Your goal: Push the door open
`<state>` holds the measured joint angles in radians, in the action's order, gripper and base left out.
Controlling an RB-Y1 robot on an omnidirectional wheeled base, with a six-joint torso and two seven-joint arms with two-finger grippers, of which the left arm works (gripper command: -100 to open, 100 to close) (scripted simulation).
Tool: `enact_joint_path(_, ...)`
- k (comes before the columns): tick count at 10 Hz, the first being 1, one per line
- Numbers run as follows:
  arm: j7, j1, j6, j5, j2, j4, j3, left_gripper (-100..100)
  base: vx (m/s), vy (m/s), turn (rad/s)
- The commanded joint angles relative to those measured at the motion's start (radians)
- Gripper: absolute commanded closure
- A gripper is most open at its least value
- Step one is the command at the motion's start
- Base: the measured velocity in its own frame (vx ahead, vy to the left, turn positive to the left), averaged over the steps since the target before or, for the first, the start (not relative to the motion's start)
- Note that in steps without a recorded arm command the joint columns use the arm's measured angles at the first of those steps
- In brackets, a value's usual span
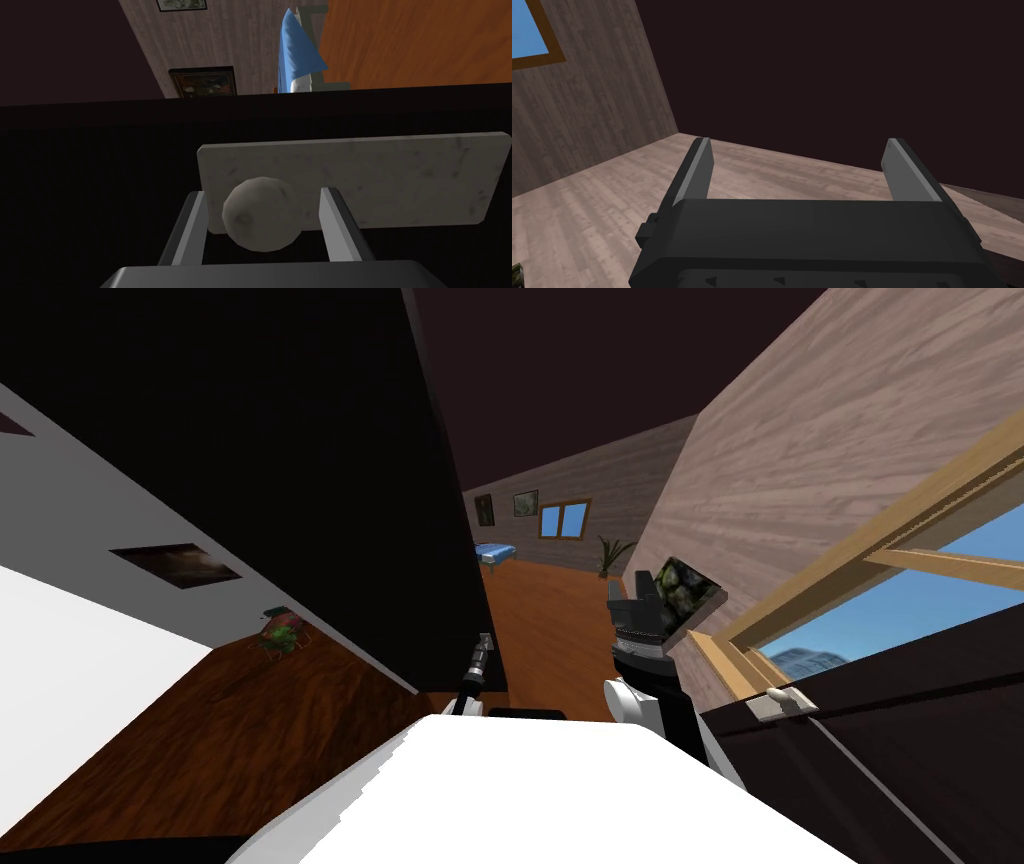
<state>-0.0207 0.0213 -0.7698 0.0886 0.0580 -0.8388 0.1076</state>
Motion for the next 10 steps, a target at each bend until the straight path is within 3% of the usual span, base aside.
enact_joint_path(1, 0.0, 0.0, 0.002, 0.0, 0.0, 0.0, 0.0, 100, -0.037, 0.002, -0.014)
enact_joint_path(5, 0.0, 0.0, 0.002, 0.0, 0.0, 0.0, 0.0, 100, -0.012, 0.001, -0.001)
enact_joint_path(9, -0.01, -0.005, 0.008, 0.014, 0.007, 0.008, -0.031, 100, 0.143, -0.049, 0.042)
enact_joint_path(10, -0.015, -0.01, 0.011, 0.024, 0.009, 0.011, -0.052, 100, 0.142, -0.081, 0.058)
